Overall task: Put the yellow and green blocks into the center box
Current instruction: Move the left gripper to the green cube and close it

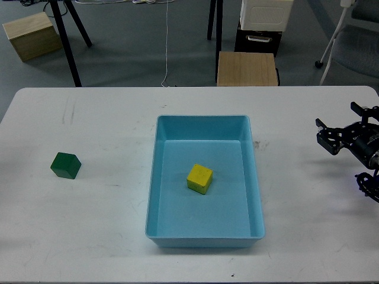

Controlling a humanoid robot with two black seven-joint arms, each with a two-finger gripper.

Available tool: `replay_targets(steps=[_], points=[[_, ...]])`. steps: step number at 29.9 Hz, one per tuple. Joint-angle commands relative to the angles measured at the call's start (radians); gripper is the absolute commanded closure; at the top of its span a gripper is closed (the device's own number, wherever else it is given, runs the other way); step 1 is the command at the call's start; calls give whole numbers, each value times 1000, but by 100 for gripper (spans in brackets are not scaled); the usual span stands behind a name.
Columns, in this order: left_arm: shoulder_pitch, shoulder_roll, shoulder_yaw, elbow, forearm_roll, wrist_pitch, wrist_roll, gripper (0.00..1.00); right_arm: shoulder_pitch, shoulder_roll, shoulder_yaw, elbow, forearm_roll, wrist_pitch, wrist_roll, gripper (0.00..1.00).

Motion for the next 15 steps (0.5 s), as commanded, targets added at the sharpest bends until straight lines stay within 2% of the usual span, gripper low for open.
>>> replay_targets(steps=[1,3,6,8,11,15], points=[[-25,12,1,-32,355,29,-144,1,0,-3,2,2,-25,0,0,1],[-67,9,-1,-35,616,78,-195,1,-1,-6,4,4,-31,0,0,1],[-106,0,-4,-50,986,189,-195,1,-1,-8,5,4,-31,2,0,1],[-104,-13,8,-73,1167,300,-195,0,-1,-8,4,5,-31,0,0,1],[-92,-22,53,-96,1297,443,-195,0,-1,-8,4,5,-34,0,0,1],[-106,-20,209,-96,1355,487,-195,0,-1,-9,4,5,-34,0,0,1]])
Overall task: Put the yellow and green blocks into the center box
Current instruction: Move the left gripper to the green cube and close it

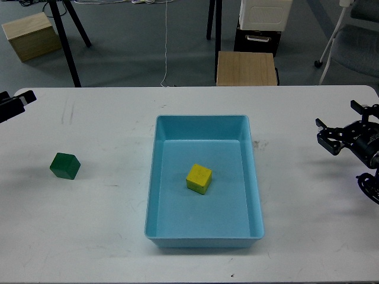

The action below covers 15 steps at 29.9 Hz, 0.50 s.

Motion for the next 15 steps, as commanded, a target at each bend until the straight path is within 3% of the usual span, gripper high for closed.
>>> replay_targets(steps=[1,7,15], points=[[-19,0,120,-2,96,36,0,0,0,-3,0,0,0,0,0,1],[-39,-6,175,3,302,12,0,0,2,-1,0,1,0,0,0,1],[-77,-25,204,6,312,-192,0,0,0,-1,0,12,-2,0,2,1]])
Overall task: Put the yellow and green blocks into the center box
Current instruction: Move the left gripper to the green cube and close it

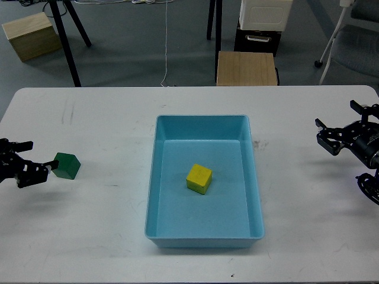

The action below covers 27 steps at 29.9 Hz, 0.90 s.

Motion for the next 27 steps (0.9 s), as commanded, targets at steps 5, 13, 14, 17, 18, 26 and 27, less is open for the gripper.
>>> replay_targets(steps=[5,13,14,17,18,26,27], points=[[-17,-52,2,34,21,-103,0,0,-5,-11,-2,3,0,1,1,1],[-31,-169,4,124,21,-120,0,0,-6,-31,-2,4,0,3,1,1],[-33,-175,4,132,21,-125,0,0,-6,-33,0,9,0,3,1,1],[-40,-187,5,144,23,-129,0,0,-6,-47,0,27,0,3,2,1],[-40,-196,5,153,23,-129,0,0,-6,-53,0,36,0,3,4,1],[-43,-221,5,181,49,-134,0,0,-8,-71,5,55,0,3,8,1],[-46,-227,5,187,49,-135,0,0,-8,-73,6,61,0,3,10,1]])
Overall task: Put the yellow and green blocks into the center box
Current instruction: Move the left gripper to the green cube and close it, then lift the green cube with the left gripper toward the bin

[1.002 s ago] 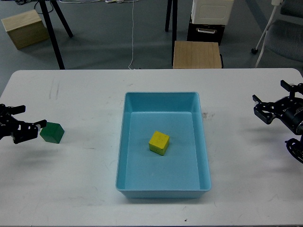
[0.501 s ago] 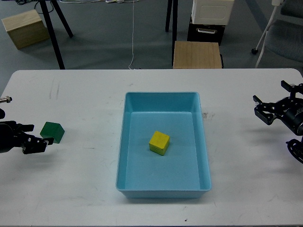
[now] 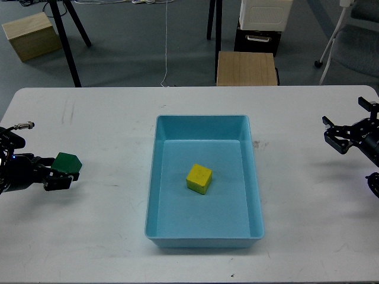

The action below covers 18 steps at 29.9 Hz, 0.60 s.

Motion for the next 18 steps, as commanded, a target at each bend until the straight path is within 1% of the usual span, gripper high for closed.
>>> replay_targets(steps=[1,6,15,18], points=[[-6,-22,0,17,2,-4,0,0,0,-4,5,14,0,0,2,1],[-11,-51,0,54,4,-5,0,0,0,-15,6,21,0,0,2,1],[-22,-62,0,62,2,-7,0,0,0,-18,6,35,0,1,8,1],[-26,-62,0,68,2,-19,0,0,0,-18,6,35,0,3,8,1]])
